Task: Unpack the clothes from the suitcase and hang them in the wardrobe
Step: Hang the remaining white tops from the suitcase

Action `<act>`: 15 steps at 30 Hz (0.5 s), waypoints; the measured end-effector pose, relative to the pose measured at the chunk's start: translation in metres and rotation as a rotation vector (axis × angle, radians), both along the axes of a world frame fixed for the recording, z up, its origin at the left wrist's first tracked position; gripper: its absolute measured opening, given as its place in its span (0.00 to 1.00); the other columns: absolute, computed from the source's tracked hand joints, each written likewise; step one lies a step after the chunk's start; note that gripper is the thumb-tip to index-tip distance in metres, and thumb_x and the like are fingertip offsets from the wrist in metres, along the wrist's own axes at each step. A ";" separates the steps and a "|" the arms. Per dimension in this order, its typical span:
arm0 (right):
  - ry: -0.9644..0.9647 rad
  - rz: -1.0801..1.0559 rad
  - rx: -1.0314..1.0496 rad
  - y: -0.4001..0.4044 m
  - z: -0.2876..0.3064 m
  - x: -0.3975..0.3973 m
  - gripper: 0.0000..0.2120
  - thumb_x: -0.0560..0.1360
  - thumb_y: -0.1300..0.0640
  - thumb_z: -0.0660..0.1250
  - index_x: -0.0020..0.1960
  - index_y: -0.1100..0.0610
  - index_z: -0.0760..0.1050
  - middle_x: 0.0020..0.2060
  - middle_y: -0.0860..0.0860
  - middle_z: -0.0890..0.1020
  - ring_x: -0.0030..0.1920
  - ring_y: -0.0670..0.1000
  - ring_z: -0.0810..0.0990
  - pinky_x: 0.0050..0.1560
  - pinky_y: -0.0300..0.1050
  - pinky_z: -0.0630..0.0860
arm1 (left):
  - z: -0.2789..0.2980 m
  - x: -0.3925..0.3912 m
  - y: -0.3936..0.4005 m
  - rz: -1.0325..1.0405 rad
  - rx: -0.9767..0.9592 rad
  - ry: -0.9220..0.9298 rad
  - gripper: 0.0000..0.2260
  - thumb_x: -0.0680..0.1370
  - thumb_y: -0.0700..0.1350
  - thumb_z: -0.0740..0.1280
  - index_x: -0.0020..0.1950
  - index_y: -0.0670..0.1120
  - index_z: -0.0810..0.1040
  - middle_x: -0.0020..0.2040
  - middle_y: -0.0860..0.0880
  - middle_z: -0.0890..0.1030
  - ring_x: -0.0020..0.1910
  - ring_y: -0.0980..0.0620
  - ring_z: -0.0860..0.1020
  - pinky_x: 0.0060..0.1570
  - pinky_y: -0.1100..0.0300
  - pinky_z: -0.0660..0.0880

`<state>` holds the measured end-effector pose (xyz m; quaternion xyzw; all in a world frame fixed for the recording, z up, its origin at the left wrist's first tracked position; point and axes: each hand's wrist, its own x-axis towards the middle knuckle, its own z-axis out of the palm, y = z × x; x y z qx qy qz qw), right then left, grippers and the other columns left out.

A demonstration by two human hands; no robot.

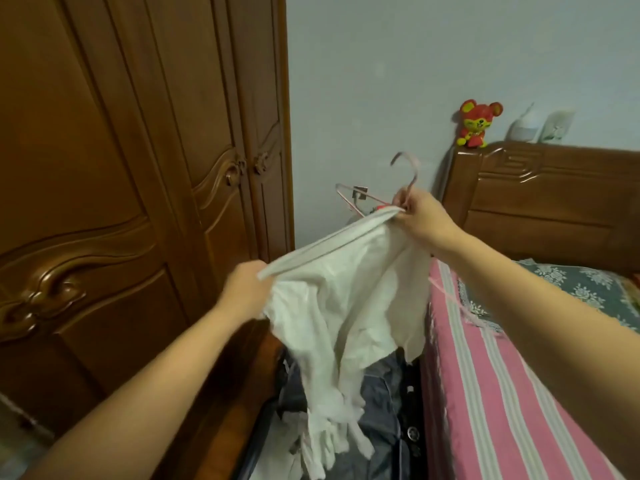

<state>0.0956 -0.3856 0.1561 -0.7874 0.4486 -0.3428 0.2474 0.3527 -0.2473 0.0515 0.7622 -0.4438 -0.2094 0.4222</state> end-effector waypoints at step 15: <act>-0.413 0.308 0.486 0.074 -0.061 -0.011 0.22 0.68 0.81 0.64 0.57 0.63 0.77 0.47 0.58 0.84 0.47 0.51 0.83 0.50 0.47 0.80 | 0.100 -0.121 -0.029 -0.289 -0.149 0.012 0.06 0.71 0.43 0.72 0.45 0.49 0.76 0.41 0.50 0.79 0.40 0.50 0.78 0.37 0.57 0.73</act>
